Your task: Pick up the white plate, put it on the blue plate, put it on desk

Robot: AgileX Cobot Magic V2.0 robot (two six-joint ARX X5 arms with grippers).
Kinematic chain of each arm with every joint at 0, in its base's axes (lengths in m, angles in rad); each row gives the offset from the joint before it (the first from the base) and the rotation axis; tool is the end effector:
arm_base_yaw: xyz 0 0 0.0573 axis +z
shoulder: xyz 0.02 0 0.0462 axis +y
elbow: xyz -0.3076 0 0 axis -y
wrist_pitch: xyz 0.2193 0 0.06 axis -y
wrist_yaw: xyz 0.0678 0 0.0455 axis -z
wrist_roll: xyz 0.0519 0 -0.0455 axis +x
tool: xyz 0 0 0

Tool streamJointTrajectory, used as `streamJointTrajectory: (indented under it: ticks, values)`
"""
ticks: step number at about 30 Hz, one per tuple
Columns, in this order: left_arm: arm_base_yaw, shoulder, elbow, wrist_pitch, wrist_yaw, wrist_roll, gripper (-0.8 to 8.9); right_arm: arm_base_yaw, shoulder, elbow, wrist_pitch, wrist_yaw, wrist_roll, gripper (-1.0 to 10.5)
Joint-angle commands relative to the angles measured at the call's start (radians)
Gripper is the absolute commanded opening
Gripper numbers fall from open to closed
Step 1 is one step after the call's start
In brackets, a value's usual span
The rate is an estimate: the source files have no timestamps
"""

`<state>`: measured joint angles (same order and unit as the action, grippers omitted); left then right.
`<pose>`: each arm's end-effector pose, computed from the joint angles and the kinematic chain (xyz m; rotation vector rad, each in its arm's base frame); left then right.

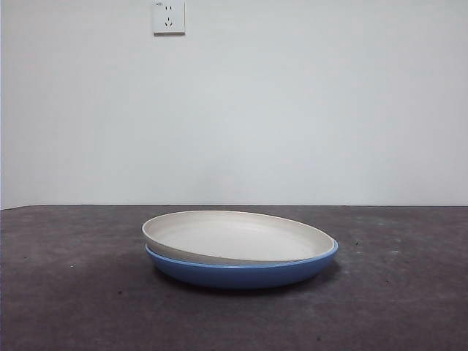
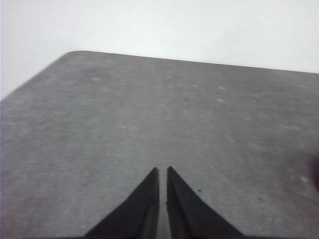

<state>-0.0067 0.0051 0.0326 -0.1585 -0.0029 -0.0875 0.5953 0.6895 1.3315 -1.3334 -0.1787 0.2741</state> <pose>0.0486 -0.0002 0.1554 -0.0867 0.1311 0.0019 0.0064 0.0155 0.4028 0.1037 0.7876 0.6403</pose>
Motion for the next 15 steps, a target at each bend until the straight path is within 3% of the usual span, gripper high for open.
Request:
streamJointTrajectory:
  ticks: [1,15]
  values:
    - [0.001,-0.002,-0.021,-0.030,-0.029,-0.006,0.26,0.007,0.006,0.016,-0.028,0.004,0.006,0.2]
    - [0.001,-0.002,-0.021,-0.029,-0.030,-0.007,0.26,0.007,0.006,0.016,-0.028,0.004,0.006,0.2]
